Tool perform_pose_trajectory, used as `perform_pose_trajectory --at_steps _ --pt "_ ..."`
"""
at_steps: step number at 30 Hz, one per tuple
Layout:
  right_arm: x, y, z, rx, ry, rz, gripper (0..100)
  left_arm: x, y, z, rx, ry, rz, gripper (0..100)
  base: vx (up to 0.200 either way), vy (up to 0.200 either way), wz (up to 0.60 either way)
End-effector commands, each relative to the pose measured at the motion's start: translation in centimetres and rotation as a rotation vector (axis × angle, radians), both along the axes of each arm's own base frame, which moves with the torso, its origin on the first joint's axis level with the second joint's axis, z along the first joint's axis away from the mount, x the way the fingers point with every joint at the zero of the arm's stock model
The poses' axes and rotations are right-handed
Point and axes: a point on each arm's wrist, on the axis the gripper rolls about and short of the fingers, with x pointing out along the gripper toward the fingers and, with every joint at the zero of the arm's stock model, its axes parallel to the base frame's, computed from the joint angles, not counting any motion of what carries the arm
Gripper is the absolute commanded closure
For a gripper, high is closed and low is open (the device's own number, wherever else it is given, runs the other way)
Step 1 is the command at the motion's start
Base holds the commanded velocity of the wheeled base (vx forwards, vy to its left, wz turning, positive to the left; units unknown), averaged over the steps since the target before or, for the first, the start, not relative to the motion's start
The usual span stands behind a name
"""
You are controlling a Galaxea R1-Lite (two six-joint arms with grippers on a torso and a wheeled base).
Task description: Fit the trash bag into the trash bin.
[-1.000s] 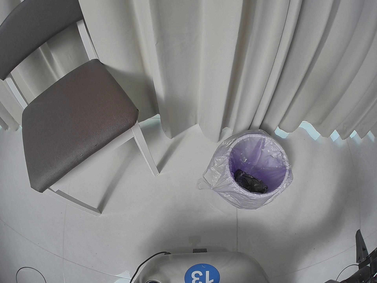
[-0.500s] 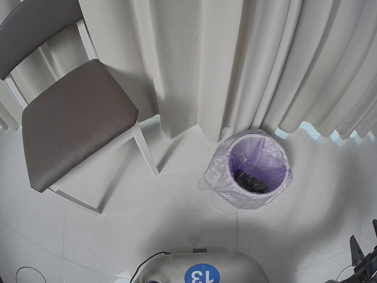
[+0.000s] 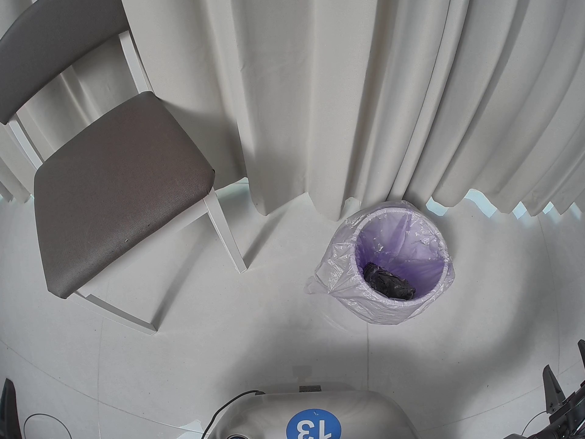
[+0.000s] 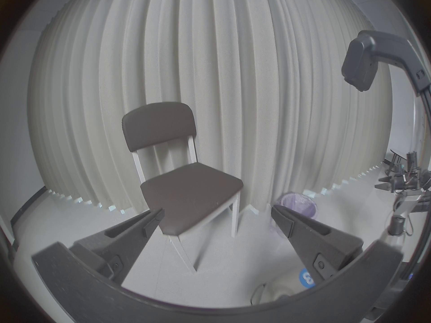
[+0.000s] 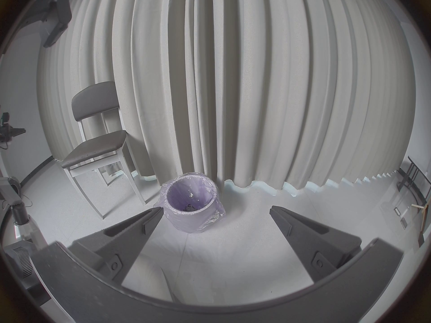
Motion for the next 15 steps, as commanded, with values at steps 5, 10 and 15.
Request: perform_pose_trajectory --at_steps 5,10,15 --pt "0.0 0.0 -0.5 -0.002 0.002 0.002 0 4.4 0.1 -6.8 -0.03 0.033 0.044 0 0.0 0.0 0.0" --pt "0.0 0.0 -0.5 -0.002 0.002 0.002 0 4.6 0.1 -7.8 -0.035 0.096 0.049 0 0.0 0.0 0.0" --pt "0.0 0.0 -0.5 -0.002 0.002 0.002 0 4.6 0.1 -8.4 -0.037 0.152 0.052 0 0.0 0.0 0.0"
